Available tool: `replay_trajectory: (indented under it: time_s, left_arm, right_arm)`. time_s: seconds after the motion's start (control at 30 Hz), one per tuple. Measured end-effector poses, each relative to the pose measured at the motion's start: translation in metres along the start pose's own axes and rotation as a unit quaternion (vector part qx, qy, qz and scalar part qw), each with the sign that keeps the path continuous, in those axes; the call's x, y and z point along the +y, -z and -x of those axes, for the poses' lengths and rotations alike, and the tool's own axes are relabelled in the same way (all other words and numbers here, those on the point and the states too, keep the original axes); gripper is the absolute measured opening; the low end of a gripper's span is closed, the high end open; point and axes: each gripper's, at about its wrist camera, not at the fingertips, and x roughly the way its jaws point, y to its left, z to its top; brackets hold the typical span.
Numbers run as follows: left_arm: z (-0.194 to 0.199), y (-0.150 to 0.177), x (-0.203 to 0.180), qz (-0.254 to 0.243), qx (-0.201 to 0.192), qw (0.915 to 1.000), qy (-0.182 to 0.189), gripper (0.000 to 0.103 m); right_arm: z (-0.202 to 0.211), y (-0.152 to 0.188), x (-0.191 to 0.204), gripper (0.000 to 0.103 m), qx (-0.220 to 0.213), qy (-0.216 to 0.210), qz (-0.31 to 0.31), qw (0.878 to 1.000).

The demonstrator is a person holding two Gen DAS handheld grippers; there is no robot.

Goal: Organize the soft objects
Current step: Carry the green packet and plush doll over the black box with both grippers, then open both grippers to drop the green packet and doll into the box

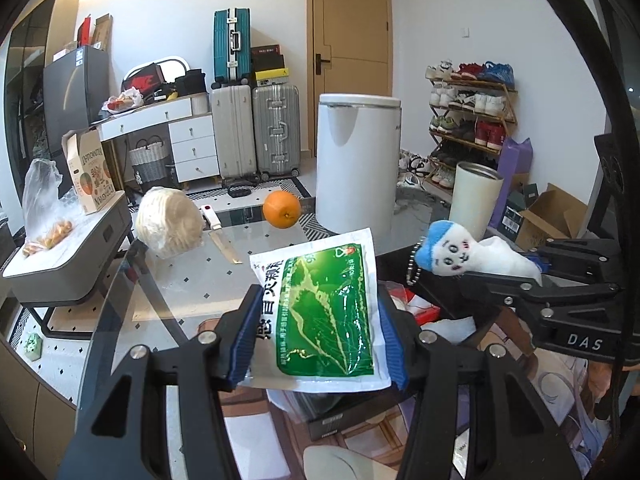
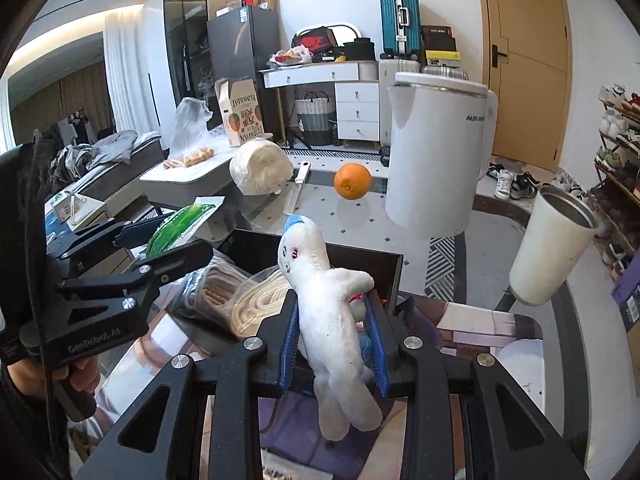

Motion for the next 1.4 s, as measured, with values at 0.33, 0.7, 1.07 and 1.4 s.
replay_trajectory:
  time_s: [0.33,0.7,1.07,1.4]
  left_arm:
    - [-0.033,0.001,-0.006,-0.010,0.024,0.9995,0.015,0.053]
    - [-0.055,0.001,-0.012,-0.030,0.040,0.9986,0.016,0.053]
    - [-0.059,0.003,-0.013,-0.048,0.041,0.9979,0.015,0.053]
    - [-0.064,0.004,-0.015,-0.056,0.051,0.9970,0.013,0.054]
  right_arm:
    - [-0.046,-0.005,-0.005,0.031,0.021,0.022,-0.002,1.000]
    - [-0.077,-0.004,-0.001,0.031,0.046,0.044,0.026,0.998]
    - [-0.063,-0.006,-0.004,0.059,0.055,-0.001,0.050,0.997]
    - [-0.041,-0.004,-0.010,0.069,0.034,0.021,0.051,0.998]
